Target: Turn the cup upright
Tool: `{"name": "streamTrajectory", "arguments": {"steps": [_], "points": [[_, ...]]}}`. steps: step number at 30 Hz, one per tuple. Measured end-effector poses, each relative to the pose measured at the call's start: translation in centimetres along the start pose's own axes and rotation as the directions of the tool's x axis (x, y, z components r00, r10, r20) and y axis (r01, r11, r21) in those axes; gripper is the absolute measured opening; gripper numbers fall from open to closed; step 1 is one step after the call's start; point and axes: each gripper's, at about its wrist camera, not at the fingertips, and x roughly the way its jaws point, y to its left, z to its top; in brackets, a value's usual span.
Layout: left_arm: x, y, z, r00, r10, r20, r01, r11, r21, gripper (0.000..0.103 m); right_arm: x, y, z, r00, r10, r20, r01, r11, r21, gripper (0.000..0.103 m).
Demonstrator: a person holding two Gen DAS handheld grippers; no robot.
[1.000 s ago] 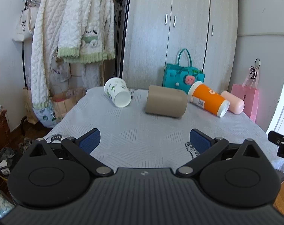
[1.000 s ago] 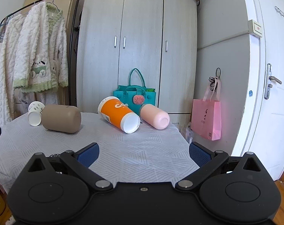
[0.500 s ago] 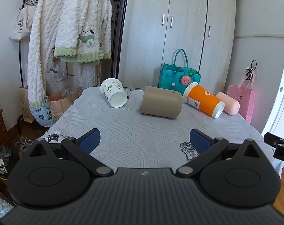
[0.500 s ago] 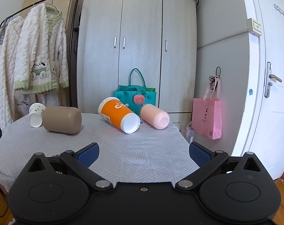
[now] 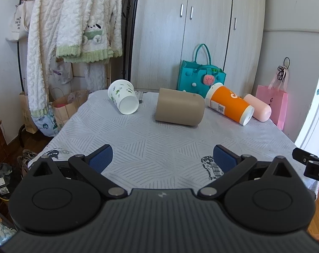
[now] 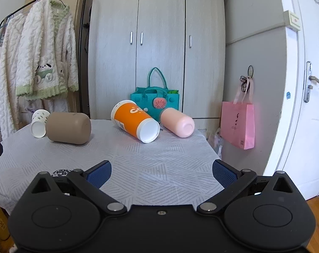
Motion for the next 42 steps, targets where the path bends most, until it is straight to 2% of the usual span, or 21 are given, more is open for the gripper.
{"name": "streamTrajectory", "arguments": {"steps": [4, 7, 12, 15, 16, 17, 22, 27, 28, 35, 38, 42], "points": [[0.7, -0.7, 1.1, 1.0, 0.007, -0.024, -0.006, 0.999, 0.048, 0.103, 0.7, -1.0, 1.2, 0.994, 0.104, -0.031, -0.103, 0.995, 0.011, 0.103], [1.3, -1.0, 2.0, 0.999, 0.03, -0.039, -0.027, 0.996, 0.08, 0.103, 1.4, -2.4, 2.6, 0.974, 0.22, -0.057, -0.219, 0.975, 0.024, 0.103], [2.9, -1.2, 4.1, 0.998, -0.013, -0.066, 0.018, 0.998, 0.067, 0.103, 3.4, -3.2, 6.1, 0.915, 0.388, -0.111, -0.395, 0.918, -0.041, 0.103], [4.5, -1.7, 5.2, 0.997, -0.03, -0.073, 0.034, 0.998, 0.049, 0.103, 5.3, -2.7, 8.5, 0.843, 0.509, -0.175, -0.523, 0.851, -0.044, 0.103], [5.2, -1.9, 5.6, 0.996, -0.041, -0.076, 0.044, 0.998, 0.04, 0.103, 6.1, -2.5, 9.1, 0.829, 0.528, -0.185, -0.543, 0.839, -0.033, 0.103], [5.8, -2.1, 5.9, 0.995, -0.054, -0.083, 0.057, 0.998, 0.03, 0.103, 6.9, -2.3, 9.7, 0.824, 0.531, -0.199, -0.547, 0.837, -0.031, 0.103], [8.9, -3.2, 7.3, 0.983, -0.136, -0.123, 0.135, 0.991, -0.019, 0.103, 10.5, -0.9, 11.3, 0.831, 0.498, -0.247, -0.54, 0.829, -0.145, 0.103], [12.1, -4.8, 9.4, 0.973, -0.183, -0.144, 0.178, 0.983, -0.047, 0.103, 14.6, -0.4, 12.2, 0.804, 0.489, -0.339, -0.57, 0.797, -0.2, 0.102], [12.7, -5.2, 9.8, 0.971, -0.19, -0.143, 0.185, 0.982, -0.047, 0.103, 15.2, -0.3, 12.2, 0.804, 0.481, -0.351, -0.569, 0.794, -0.213, 0.102], [16.4, -7.9, 11.8, 0.966, -0.209, -0.153, 0.21, 0.978, -0.012, 0.103, 19.0, 0.0, 12.7, 0.792, 0.455, -0.407, -0.582, 0.765, -0.276, 0.102], [17.5, -8.2, 11.8, 0.963, -0.211, -0.165, 0.211, 0.977, -0.017, 0.103, 21.2, 0.3, 12.6, 0.805, 0.422, -0.417, -0.562, 0.769, -0.306, 0.102], [18.3, -8.3, 11.8, 0.962, -0.208, -0.178, 0.208, 0.978, -0.02, 0.103, 24.4, 0.6, 12.1, 0.795, 0.396, -0.459, -0.554, 0.782, -0.286, 0.102]]}}
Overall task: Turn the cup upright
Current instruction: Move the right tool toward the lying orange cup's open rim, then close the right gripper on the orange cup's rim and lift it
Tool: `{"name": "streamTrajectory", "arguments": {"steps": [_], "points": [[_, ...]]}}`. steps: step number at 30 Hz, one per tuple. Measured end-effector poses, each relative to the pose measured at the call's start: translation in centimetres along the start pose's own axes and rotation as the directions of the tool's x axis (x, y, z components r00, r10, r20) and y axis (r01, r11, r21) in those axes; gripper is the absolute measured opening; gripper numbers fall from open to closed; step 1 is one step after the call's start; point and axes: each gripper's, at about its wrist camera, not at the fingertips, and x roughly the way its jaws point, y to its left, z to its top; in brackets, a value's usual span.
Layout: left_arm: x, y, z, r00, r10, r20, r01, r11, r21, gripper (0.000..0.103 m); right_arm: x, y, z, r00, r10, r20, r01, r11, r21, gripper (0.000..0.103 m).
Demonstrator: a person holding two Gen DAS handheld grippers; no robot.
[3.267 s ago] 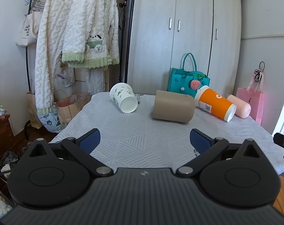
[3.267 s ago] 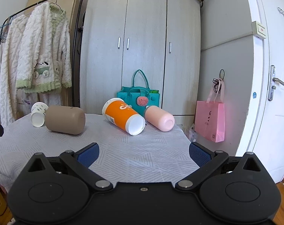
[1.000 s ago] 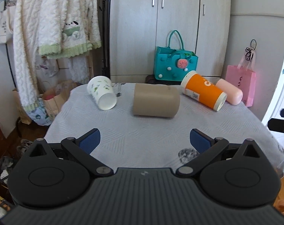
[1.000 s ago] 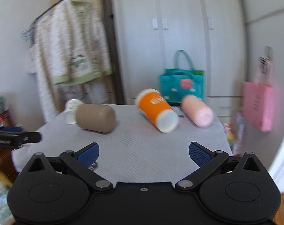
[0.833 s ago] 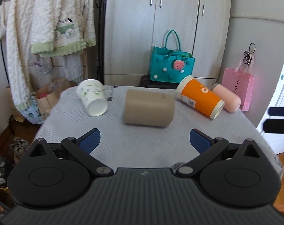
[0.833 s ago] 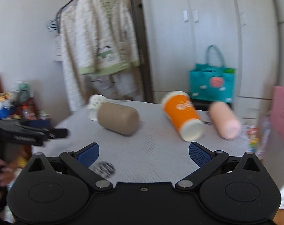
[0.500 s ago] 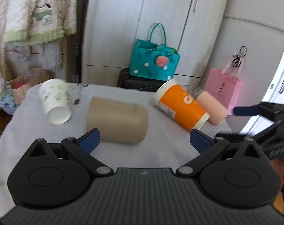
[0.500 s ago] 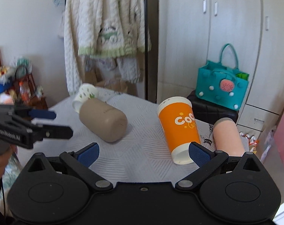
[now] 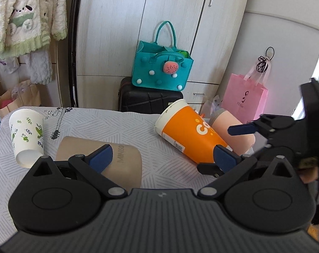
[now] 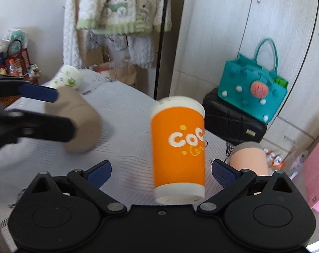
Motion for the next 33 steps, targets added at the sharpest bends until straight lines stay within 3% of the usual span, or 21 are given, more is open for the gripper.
{"name": "streamTrajectory", "arguments": {"steps": [4, 7, 9, 16, 23, 33], "points": [[0.1, 0.1, 0.1, 1.0, 0.002, -0.006, -0.002, 1.0, 0.01, 0.103, 2.1, -1.2, -0.1, 0.999, 0.0, -0.037, 0.002, 0.999, 0.052, 0.098], [0.1, 0.2, 0.0, 1.0, 0.006, -0.008, -0.006, 1.0, 0.014, 0.103, 3.0, -1.6, -0.3, 0.999, 0.002, -0.043, 0.002, 0.997, 0.08, 0.088], [-0.1, 0.5, 0.0, 1.0, 0.005, -0.004, -0.005, 1.0, 0.003, 0.103, 3.0, -1.2, -0.4, 0.999, -0.018, -0.038, 0.02, 0.998, 0.061, 0.074], [-1.1, 1.0, -0.5, 1.0, -0.005, 0.006, 0.005, 1.0, -0.016, 0.103, 0.3, 1.0, -0.5, 0.997, -0.073, 0.039, 0.072, 0.997, 0.029, 0.073], [-3.2, 1.7, -2.0, 1.0, -0.004, 0.011, 0.004, 1.0, -0.022, 0.103, -2.5, 3.8, -2.1, 0.995, -0.096, 0.04, 0.095, 0.995, 0.032, 0.073], [-5.4, 2.7, -5.1, 0.999, -0.047, -0.003, 0.046, 0.997, -0.063, 0.103, -6.2, 7.6, -5.7, 0.987, -0.105, 0.124, 0.086, 0.984, 0.153, 0.073]]}}
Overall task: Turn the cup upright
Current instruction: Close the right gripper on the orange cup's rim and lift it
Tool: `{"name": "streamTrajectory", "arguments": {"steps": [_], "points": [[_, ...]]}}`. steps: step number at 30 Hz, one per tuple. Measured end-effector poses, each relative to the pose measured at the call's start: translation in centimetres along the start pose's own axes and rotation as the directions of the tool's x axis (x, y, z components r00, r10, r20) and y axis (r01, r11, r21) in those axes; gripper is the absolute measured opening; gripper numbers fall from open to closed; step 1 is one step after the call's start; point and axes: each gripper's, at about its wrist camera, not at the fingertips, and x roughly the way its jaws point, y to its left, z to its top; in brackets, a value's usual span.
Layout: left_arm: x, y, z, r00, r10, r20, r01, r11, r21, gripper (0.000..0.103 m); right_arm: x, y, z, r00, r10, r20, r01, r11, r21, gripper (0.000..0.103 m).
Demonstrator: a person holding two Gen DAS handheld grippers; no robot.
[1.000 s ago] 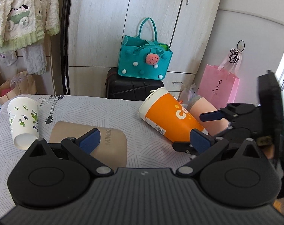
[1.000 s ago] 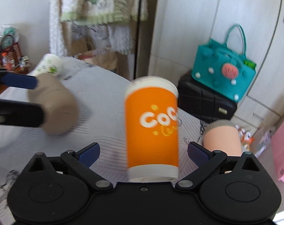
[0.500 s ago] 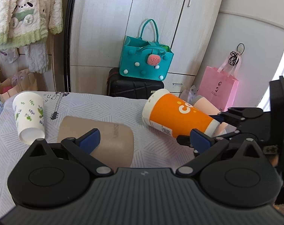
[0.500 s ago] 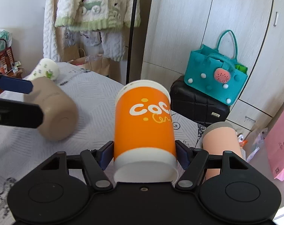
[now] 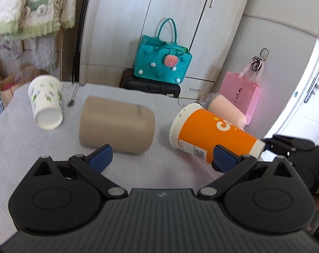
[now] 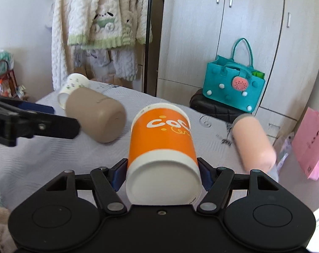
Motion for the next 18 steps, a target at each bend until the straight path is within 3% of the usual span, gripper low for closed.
{"name": "streamTrajectory", "arguments": {"steps": [5, 11, 18], "points": [[-0.9, 0.2, -1.2, 1.0, -0.016, -0.02, 0.016, 1.0, -0.017, 0.103, -0.9, 1.5, -1.5, 1.0, -0.01, -0.002, 0.01, 0.997, 0.078, 0.073], [-2.1, 0.1, -1.3, 0.999, -0.017, -0.035, 0.017, 1.0, -0.007, 0.103, -2.6, 2.4, -1.8, 0.999, 0.05, 0.003, -0.05, 0.986, 0.157, 0.073], [-2.2, 1.1, -2.1, 0.991, -0.105, -0.077, 0.098, 0.992, -0.084, 0.103, -2.1, 5.1, -3.3, 0.995, 0.089, -0.045, -0.081, 0.985, 0.152, 0.074]]}}
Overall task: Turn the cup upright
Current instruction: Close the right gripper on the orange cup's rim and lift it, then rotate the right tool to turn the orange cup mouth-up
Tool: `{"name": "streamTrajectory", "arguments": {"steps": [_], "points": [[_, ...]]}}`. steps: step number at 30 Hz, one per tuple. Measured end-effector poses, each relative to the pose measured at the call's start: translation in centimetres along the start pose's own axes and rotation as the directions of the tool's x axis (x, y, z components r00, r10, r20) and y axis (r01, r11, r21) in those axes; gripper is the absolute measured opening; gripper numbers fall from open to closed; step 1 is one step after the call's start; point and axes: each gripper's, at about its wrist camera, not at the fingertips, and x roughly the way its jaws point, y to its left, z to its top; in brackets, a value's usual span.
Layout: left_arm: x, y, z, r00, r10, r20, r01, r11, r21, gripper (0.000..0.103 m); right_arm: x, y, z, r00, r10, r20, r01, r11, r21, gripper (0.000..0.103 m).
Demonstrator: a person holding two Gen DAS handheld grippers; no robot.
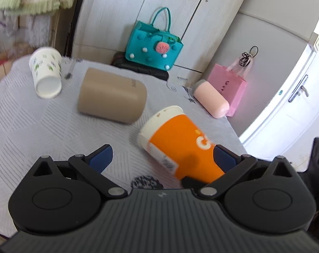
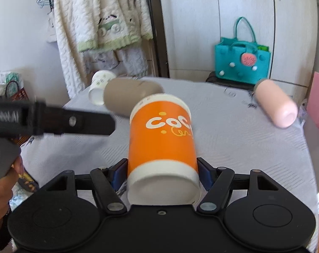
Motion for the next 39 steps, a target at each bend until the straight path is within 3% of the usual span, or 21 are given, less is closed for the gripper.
{"name": "streamTrajectory", "arguments": {"steps": [3, 6, 12, 16, 20, 24, 28, 31, 33, 39], "points": [[0.5, 0.5, -0.5, 0.999, -0.009, -0.033, 0.008, 1.0, -0.018, 0.103, 0.5, 0.5, -0.3, 0.999, 0.003, -0.032, -0.002, 0.999, 0.032, 0.075], [1.1, 1.0, -0.9, 0.998, -0.022, -0.059, 0.019, 0.999, -0.04, 0.103, 0.4, 0.3, -0.4, 0.997, 0.056, -0.055, -0.051, 0.995, 0.086, 0.082], [2.9, 1.9, -1.3, 0.988, -0.11, -0.105, 0.096, 0.987, -0.131, 0.103, -0.4, 0.3, 0.7, 0.996, 0.065, -0.056, -0.064, 0.998, 0.01, 0.089], [4.2, 2.0, -1.0, 0.978, -0.178, -0.11, 0.155, 0.969, -0.194, 0.103, 0.1, -0.4, 1.9, 0.988, 0.109, -0.11, -0.113, 0.993, -0.033, 0.091], [5.5, 1.0, -0.7, 0.979, -0.152, -0.133, 0.133, 0.981, -0.142, 0.103, 1.0, -1.6, 3.2, 0.975, 0.152, -0.163, -0.159, 0.987, -0.029, 0.092], [6.8, 1.2, -0.9, 0.975, -0.147, -0.167, 0.115, 0.976, -0.187, 0.1, 2.3, -2.4, 3.3, 0.944, 0.23, -0.234, -0.238, 0.971, -0.003, 0.092], [8.0, 0.8, -0.9, 0.958, -0.189, -0.214, 0.152, 0.972, -0.178, 0.095, 2.8, -2.5, 2.8, 0.929, 0.272, -0.249, -0.281, 0.96, 0.0, 0.092], [8.7, 0.5, -1.0, 0.96, -0.169, -0.222, 0.139, 0.98, -0.142, 0.087, 2.8, -2.2, 2.8, 0.932, 0.281, -0.227, -0.292, 0.956, -0.015, 0.091], [8.6, 0.6, -0.9, 0.964, -0.165, -0.206, 0.142, 0.982, -0.123, 0.086, 2.6, -2.5, 2.9, 0.941, 0.263, -0.211, -0.273, 0.962, -0.022, 0.079], [7.4, -0.1, -0.2, 0.973, -0.189, -0.129, 0.187, 0.982, -0.024, 0.083, 1.5, -2.8, 3.1, 0.96, 0.245, -0.136, -0.26, 0.961, -0.099, 0.079]]}}
